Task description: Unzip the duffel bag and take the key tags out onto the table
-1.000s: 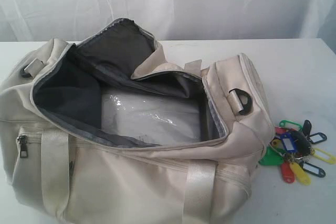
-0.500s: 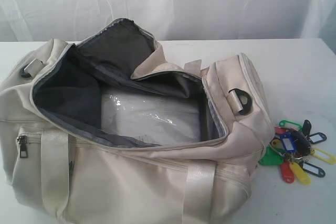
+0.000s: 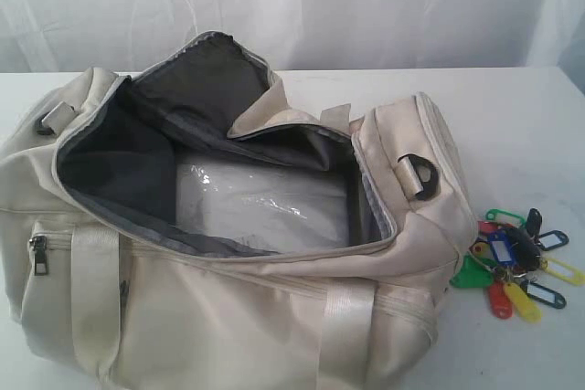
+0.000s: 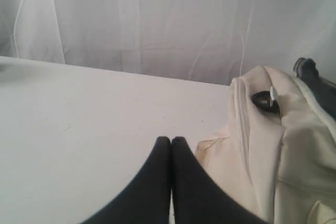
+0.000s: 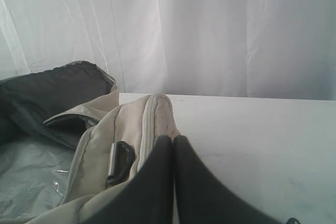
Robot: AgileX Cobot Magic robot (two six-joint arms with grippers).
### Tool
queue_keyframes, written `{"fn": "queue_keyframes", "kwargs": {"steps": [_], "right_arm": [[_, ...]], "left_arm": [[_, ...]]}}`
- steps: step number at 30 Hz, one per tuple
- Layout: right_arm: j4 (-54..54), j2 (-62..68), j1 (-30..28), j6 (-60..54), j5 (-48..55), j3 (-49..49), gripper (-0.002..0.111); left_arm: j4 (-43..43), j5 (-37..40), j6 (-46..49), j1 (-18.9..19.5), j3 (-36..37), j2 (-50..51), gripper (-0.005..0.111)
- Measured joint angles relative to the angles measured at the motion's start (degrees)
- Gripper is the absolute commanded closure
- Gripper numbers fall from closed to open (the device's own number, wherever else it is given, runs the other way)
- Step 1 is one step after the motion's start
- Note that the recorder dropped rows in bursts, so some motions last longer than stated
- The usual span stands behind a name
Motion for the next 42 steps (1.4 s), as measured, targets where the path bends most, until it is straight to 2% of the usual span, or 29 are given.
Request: {"fn": "queue_keyframes", "kwargs": {"steps": [4, 9, 13, 19, 23, 33, 42], "right_arm": [[0.0, 0.0, 0.0, 0.0, 0.0, 0.0, 0.108], [0.0, 0.0, 0.0, 0.0, 0.0, 0.0, 0.108], [0.0, 0.0, 0.0, 0.0, 0.0, 0.0, 0.108], [0.0, 0.0, 0.0, 0.0, 0.0, 0.0, 0.108], [0.0, 0.0, 0.0, 0.0, 0.0, 0.0, 0.108], [0.0, 0.0, 0.0, 0.0, 0.0, 0.0, 0.108], [0.0, 0.0, 0.0, 0.0, 0.0, 0.0, 0.108]], "left_arm": [[-5.72, 1.55, 7.6, 0.05, 2.21, 0.0, 0.107], [-24.46, 2.3, 34.68, 0.05, 7.81, 0.0, 0.107], [-29.55, 2.38, 42.44, 0.05, 10.31, 0.0, 0.107], [-29.12, 4.49, 43.03, 0.05, 10.45, 0.0, 0.107], [-26.68, 7.57, 39.79, 0.05, 10.45, 0.0, 0.107], [-26.26, 8.38, 36.95, 0.05, 10.45, 0.0, 0.107], [-26.11, 8.42, 36.87, 3.44, 10.45, 0.0, 0.107]]}}
